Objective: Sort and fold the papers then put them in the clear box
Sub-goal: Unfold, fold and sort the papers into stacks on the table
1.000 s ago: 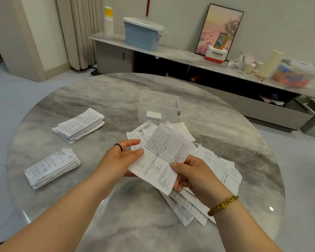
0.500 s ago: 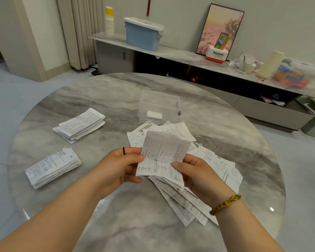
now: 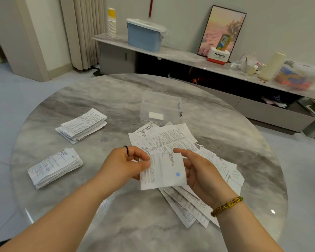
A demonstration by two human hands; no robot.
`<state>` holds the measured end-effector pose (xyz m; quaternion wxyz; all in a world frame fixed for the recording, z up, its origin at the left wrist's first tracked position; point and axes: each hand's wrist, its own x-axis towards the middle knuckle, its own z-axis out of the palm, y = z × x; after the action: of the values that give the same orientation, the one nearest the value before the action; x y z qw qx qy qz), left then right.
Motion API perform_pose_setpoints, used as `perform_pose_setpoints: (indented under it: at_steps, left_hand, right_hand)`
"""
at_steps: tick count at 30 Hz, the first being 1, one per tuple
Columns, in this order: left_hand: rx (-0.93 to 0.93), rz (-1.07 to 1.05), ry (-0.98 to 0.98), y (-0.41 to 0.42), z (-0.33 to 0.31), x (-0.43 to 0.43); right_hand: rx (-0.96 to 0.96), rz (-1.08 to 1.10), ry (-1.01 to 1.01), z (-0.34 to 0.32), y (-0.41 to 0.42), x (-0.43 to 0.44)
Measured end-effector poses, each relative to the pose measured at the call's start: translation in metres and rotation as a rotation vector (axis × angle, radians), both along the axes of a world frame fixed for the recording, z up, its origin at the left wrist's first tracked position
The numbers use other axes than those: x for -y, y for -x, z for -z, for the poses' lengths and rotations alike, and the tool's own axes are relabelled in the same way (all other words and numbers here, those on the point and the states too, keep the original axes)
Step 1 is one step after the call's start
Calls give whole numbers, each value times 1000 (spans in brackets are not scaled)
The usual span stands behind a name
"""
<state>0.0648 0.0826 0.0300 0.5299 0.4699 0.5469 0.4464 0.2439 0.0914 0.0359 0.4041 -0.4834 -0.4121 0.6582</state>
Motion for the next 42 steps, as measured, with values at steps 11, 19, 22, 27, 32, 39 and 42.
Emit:
perform_pose_setpoints:
  at_steps: [11, 19, 22, 27, 32, 39, 42]
  left_hand:
    - [-173, -7, -51, 16, 11, 2]
    - [-476, -227, -52, 92, 6, 9]
    - [-730, -295, 43, 134, 8, 11]
    - [-911, -85, 244, 180, 19, 22]
    - [-953, 6, 279, 192, 33, 20]
    - [-960, 58, 207, 196, 40, 17]
    - [-974, 69, 186, 198, 42, 15]
  right_hand:
    - [332, -164, -84, 6, 14, 6]
    - [417, -124, -72, 14, 50, -8]
    - [405, -119, -72, 16, 76, -18]
    - [418, -212, -102, 10, 130, -34]
    - [395, -321, -150, 5, 182, -43]
    - [531, -469, -185, 26, 221, -49]
    - [647, -508, -254, 34, 229, -52]
